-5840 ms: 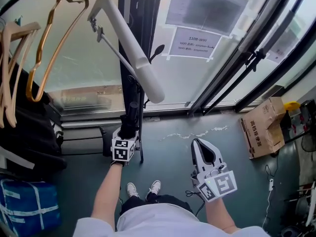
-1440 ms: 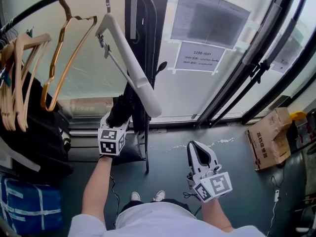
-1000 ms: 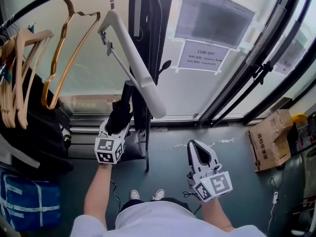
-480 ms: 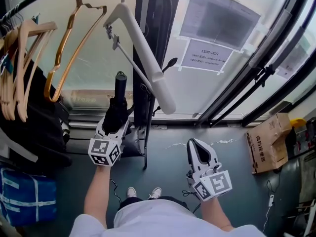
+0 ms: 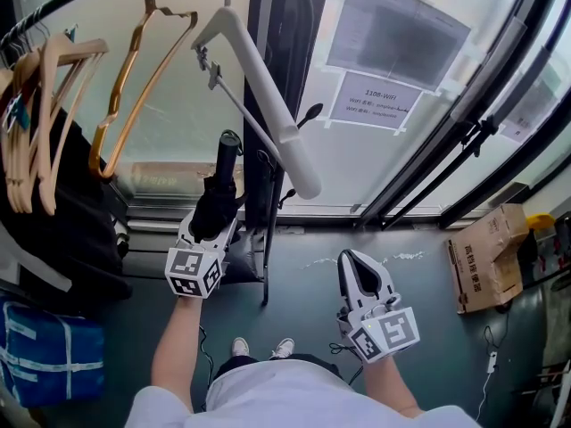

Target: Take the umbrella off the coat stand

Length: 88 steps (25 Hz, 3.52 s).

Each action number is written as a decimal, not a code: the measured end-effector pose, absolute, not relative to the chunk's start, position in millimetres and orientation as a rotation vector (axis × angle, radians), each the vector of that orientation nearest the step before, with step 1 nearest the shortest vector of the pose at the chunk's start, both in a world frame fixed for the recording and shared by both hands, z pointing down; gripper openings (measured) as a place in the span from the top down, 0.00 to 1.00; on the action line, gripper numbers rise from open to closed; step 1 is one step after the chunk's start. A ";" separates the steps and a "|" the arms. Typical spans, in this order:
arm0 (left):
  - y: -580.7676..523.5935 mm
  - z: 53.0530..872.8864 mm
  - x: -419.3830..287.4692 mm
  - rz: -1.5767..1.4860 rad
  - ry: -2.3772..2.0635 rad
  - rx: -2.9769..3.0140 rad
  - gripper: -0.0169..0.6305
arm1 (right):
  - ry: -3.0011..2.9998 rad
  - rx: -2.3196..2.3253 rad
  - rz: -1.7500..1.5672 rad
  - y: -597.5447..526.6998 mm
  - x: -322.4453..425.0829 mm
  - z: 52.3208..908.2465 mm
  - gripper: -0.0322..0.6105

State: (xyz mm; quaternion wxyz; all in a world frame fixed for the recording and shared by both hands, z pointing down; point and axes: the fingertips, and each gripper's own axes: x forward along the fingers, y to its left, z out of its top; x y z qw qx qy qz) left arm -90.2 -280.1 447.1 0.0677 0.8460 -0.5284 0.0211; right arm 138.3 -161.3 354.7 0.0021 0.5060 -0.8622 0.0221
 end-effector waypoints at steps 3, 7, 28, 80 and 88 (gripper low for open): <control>-279.7 446.1 -85.6 0.071 -1.580 2.558 0.59 | -2.704 1.597 0.071 -158.2 139.1 354.6 0.92; -279.8 444.6 -80.0 0.075 -1.567 2.566 0.59 | -2.697 1.618 0.075 -152.8 143.5 354.5 0.92; -268.4 434.4 -71.9 0.128 -1.603 2.545 0.59 | -2.730 1.656 0.095 -130.0 160.4 354.8 0.92; -127.0 395.9 -174.9 0.039 -1.979 2.327 0.59 | -2.631 1.740 -0.032 -163.8 208.7 343.3 0.92; -105.5 392.1 -176.6 0.020 -2.018 2.301 0.59 | -2.593 1.818 -0.046 -168.6 223.9 336.5 0.92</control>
